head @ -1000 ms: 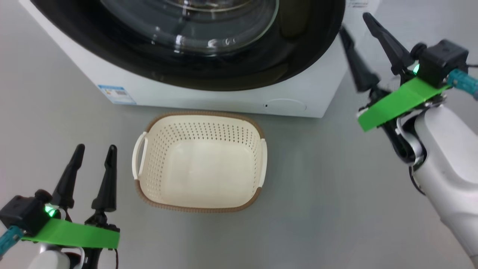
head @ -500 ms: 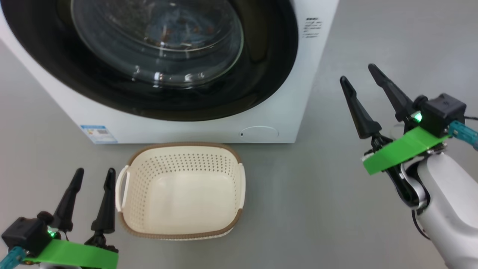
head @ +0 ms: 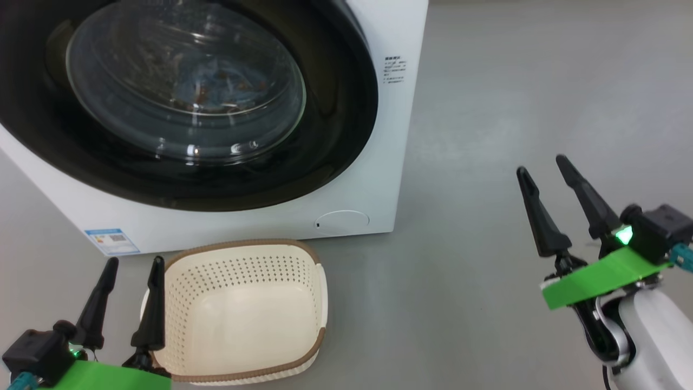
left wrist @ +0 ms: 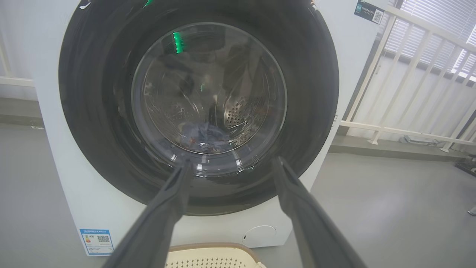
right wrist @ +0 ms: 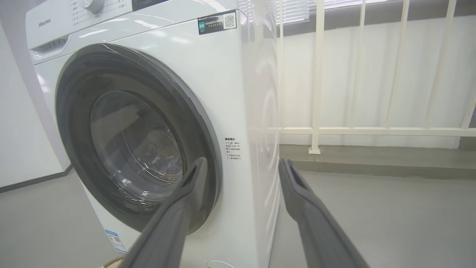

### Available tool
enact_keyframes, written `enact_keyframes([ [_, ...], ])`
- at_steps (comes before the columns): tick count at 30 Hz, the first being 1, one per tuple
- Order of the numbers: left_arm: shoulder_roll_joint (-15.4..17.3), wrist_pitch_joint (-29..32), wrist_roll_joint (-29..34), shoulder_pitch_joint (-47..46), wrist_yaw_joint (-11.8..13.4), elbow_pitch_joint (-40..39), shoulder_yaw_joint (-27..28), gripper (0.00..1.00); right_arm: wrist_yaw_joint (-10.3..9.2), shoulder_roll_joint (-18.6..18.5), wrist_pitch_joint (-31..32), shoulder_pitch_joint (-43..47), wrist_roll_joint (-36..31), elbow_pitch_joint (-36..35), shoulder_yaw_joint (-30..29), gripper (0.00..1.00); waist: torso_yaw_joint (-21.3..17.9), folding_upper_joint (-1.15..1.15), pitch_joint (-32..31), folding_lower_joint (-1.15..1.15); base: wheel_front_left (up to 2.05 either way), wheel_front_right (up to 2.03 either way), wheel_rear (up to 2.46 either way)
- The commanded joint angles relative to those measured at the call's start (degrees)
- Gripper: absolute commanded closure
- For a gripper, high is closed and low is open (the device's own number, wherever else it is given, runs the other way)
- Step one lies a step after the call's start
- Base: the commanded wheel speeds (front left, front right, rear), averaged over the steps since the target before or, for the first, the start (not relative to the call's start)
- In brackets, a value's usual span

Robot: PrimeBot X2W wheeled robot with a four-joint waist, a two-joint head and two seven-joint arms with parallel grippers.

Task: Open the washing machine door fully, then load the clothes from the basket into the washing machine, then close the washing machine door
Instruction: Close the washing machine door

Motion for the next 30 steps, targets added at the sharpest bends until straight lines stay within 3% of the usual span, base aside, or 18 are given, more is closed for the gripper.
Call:
enact_keyframes([
  [1, 1.36, -0.36, 0.58, -0.36, 0.04, -1.82, 2.42, 0.00, -0.19, 0.01, -0.27, 1.64, -0.67, -1.98, -0.33, 0.00, -0.66, 0.00, -0.72, 0.00, 0.00, 0.00, 0.00],
  [17, -0.21, -0.36, -0.12, 0.48, 0.04, -2.64, 2.42, 0.00, -0.19, 2.94, -0.27, 10.56, -1.61, -4.82, -6.06, 0.00, -0.75, 0.00, -1.70, 0.00, 0.00, 0.00, 0.00],
  [30, 1.52, -0.36, -3.52, 0.00, 0.04, -1.88, -0.57, 0.00, -0.19, 3.23, -0.27, 10.86, -2.70, -3.58, -5.88, 0.00, 0.34, 0.00, -1.39, 0.00, 0.00, 0.00, 0.00],
])
